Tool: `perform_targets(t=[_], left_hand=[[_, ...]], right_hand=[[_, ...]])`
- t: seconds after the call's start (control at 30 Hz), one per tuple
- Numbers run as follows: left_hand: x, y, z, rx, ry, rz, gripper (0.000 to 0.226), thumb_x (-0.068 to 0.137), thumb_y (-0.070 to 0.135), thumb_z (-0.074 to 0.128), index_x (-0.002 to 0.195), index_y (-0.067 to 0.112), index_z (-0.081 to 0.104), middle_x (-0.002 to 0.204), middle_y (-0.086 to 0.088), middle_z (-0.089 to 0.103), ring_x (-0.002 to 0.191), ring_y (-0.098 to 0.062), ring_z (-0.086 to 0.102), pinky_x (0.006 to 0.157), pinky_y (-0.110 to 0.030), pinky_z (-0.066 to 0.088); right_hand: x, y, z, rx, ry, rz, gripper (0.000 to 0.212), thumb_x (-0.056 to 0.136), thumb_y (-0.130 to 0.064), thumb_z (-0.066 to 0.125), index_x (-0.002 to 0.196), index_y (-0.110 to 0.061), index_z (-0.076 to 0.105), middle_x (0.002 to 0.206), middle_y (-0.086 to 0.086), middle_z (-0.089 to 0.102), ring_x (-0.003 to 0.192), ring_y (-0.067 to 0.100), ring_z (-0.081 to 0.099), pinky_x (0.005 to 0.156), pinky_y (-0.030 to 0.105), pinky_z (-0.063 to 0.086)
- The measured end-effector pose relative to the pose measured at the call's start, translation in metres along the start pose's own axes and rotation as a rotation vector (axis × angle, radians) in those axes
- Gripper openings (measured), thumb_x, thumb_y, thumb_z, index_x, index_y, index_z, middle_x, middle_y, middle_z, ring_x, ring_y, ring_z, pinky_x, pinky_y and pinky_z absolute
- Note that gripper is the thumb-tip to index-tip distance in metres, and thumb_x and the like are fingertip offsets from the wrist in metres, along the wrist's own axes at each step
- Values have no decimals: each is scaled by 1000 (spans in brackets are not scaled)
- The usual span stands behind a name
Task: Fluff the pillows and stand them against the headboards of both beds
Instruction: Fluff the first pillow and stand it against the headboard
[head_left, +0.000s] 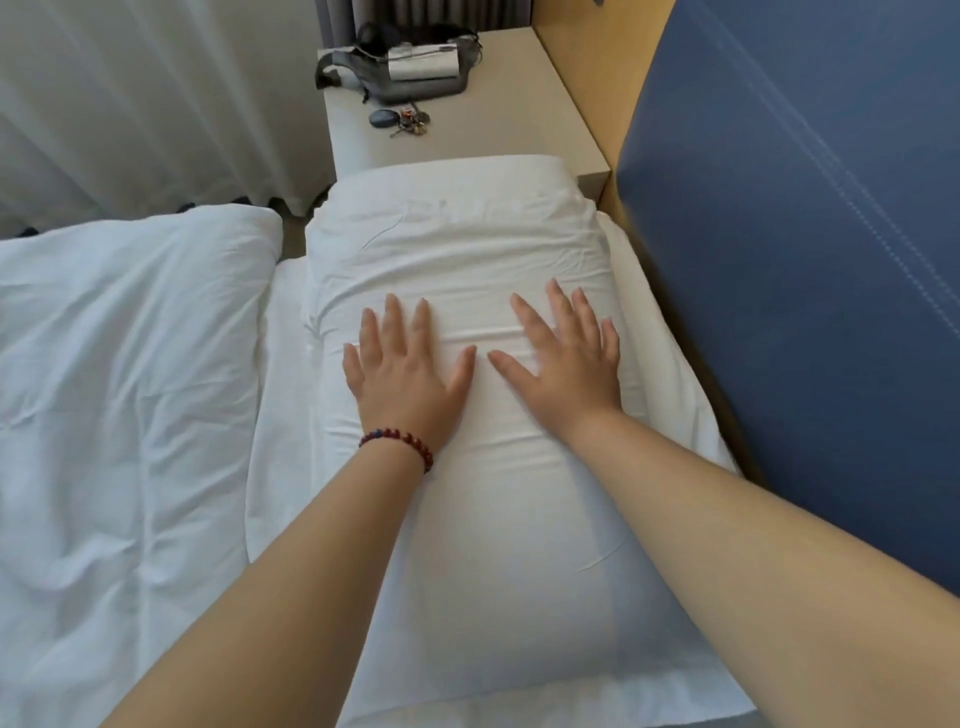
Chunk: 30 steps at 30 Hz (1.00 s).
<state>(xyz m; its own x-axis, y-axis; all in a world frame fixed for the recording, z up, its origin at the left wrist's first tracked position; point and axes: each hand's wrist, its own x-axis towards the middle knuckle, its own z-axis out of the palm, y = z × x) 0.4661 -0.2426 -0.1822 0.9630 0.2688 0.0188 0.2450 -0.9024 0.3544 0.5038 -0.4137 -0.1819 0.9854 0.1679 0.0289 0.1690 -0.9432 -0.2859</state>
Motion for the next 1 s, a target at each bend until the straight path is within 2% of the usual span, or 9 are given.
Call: perform_targets(t=[0.27, 0.4, 0.53, 0.73, 1.0], left_hand=[[-1, -6, 46, -17, 138, 16, 74, 89, 63, 33, 153, 27, 21, 163, -4, 9, 150, -26, -1, 118, -52, -1], [3, -9, 74, -24, 197, 35, 75, 89, 60, 36, 153, 27, 18, 163, -5, 9, 150, -27, -2, 118, -53, -3], [8, -20, 102, -30, 246, 66, 74, 91, 59, 32, 154, 26, 13, 163, -5, 5, 150, -27, -5, 118, -51, -7], [19, -35, 134, -48, 273, 108, 72, 94, 60, 19, 154, 23, 9, 162, -9, 4, 150, -29, -5, 117, -51, -8], [28, -37, 149, -39, 245, 87, 70, 93, 56, 23, 151, 16, 20, 159, -17, 18, 148, -35, 6, 118, -49, -5]], right_hand=[[1, 18, 47, 3, 161, -64, 71, 85, -74, 34, 148, -41, 29, 162, 2, 16, 149, 26, 9, 116, 55, 9], [6, 34, 73, 19, 212, -110, 73, 87, -74, 30, 150, -39, 24, 161, 4, 16, 149, 27, 7, 116, 56, 8], [11, 39, 93, 5, 253, -150, 72, 88, -72, 32, 150, -37, 26, 161, 6, 18, 149, 28, 8, 116, 55, 7], [18, 36, 114, -45, 203, -138, 69, 91, -70, 23, 151, -35, 23, 162, 7, 17, 149, 29, 8, 117, 55, 6], [28, 33, 130, -75, 80, -100, 67, 93, -67, 18, 153, -38, 15, 163, 4, 11, 150, 26, 4, 117, 49, -2]])
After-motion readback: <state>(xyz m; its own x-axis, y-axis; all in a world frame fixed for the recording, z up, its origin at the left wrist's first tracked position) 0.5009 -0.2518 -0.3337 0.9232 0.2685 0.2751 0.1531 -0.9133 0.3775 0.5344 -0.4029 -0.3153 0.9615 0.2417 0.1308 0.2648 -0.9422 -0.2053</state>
